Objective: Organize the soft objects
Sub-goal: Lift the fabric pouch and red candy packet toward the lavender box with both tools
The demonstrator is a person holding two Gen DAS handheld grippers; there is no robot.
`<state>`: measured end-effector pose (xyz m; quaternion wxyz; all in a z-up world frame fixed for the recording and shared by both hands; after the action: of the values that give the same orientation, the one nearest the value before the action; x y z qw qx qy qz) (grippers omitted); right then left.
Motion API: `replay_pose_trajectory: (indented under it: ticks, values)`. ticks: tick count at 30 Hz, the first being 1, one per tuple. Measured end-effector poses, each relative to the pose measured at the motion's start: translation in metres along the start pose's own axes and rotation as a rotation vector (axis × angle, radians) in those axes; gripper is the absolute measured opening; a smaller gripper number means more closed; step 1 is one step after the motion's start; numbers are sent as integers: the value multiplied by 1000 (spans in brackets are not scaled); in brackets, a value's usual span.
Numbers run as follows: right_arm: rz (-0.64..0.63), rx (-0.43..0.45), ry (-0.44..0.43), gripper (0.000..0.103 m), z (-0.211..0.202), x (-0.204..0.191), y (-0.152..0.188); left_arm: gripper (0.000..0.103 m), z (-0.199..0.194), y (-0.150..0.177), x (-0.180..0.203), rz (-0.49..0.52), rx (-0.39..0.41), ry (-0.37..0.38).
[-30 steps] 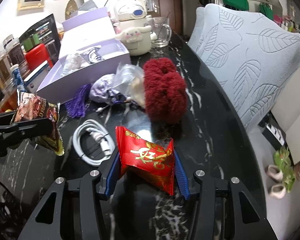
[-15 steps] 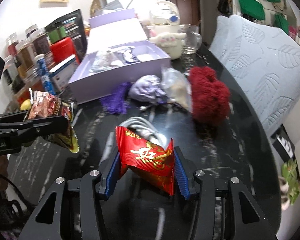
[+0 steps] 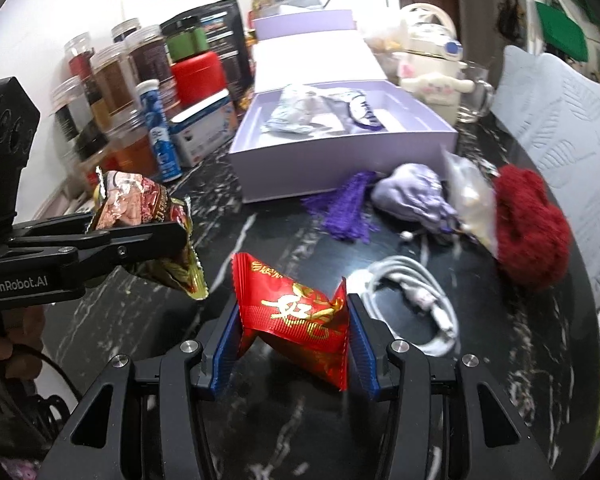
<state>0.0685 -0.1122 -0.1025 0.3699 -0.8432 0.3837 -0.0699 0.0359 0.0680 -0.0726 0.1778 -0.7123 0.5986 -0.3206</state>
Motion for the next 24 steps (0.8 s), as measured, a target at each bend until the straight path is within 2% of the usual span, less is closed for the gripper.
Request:
replay_pose_trajectory:
  ticks: [12,24]
  values:
    - [-52,10,-53,49,7,-22,-26,52,-9,-16,-24,-26,44,-40]
    - [-68,71,-53,49,-5,-18,-68,52,-15,-59,-19,38,118,-43]
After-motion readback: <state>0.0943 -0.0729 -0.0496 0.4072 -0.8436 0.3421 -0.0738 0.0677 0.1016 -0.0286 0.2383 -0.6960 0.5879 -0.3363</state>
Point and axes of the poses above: each gripper's, at about its wrist camera, not at the fingertips, and z roughly the way its jaws point, x to its right, y to its underside, the point moved 4 cm from there along z, roughly the way its jaws point, and after that the axes turned 2 degrees about -y, right-handed, at the moved point
